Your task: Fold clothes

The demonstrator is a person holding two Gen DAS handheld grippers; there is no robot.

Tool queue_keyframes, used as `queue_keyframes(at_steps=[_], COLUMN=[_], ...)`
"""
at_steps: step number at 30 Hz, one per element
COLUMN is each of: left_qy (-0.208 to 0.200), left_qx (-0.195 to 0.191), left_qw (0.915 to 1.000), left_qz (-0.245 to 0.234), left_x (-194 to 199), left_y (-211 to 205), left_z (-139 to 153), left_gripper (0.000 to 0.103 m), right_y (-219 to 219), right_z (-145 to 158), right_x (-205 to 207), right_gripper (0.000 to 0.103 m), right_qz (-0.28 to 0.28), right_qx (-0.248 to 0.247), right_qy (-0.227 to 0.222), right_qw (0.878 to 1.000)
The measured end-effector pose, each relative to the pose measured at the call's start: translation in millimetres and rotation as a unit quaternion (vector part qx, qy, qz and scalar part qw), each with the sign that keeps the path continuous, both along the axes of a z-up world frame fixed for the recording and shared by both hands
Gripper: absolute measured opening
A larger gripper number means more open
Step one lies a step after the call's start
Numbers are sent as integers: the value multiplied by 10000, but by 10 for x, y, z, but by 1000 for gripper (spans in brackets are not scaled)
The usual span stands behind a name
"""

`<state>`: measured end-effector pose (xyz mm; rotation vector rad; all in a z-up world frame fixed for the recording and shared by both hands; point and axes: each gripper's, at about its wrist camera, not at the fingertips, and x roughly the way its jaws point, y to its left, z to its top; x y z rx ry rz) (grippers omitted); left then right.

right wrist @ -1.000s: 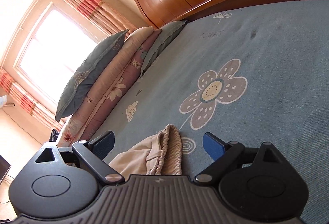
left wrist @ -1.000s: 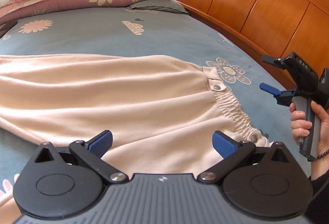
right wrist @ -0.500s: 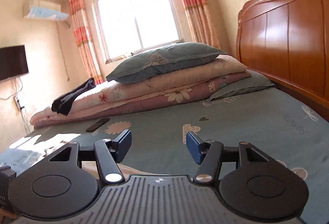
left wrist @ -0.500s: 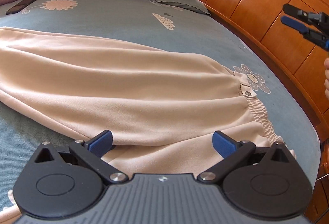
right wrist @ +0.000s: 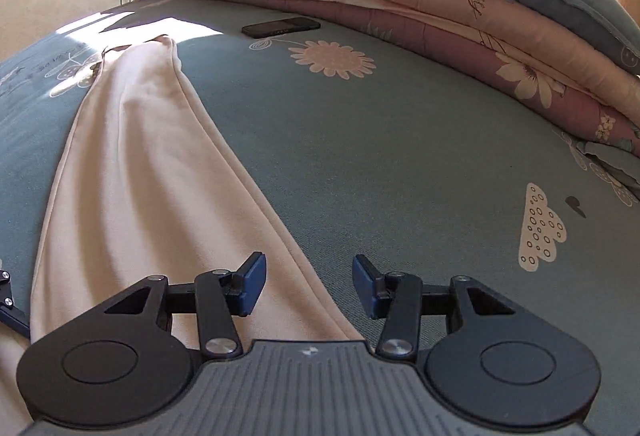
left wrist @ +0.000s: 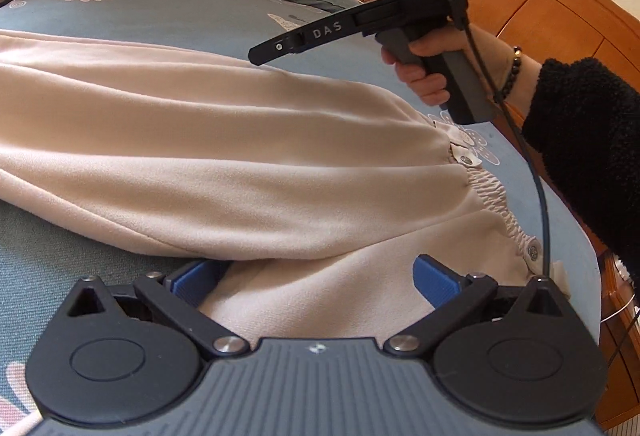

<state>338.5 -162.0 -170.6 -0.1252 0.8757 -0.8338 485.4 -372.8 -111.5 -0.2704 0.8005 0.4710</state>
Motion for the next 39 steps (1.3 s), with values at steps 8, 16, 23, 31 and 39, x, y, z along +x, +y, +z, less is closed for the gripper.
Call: queue_keyframes(at_steps=[8, 16, 23, 31, 39], left_qy=[206, 225, 383, 517, 545], left_qx=[-432, -481, -723, -907, -982], left_qw=[9989, 9986, 9966, 9945, 9936], left_qz=[8, 8, 60, 60, 77], left_x=[54, 57, 82, 140, 151], left_y=[112, 127, 202, 270, 253], left_z=[-14, -7, -27, -37, -59], left_gripper=[102, 102, 102, 102, 102], right_y=[2, 448, 425, 203, -500], right_z=[-318, -229, -415, -66, -7], right_x=[102, -278, 7, -43, -298], right_gripper=[28, 6, 5, 24, 50], right_qz=[219, -260, -791, -1043, -1272], right_qx=[339, -1140, -1704, -573, -366], right_qy=[273, -915, -911, -713, -452], right_qw=[9988, 9889, 9780, 9903, 9902])
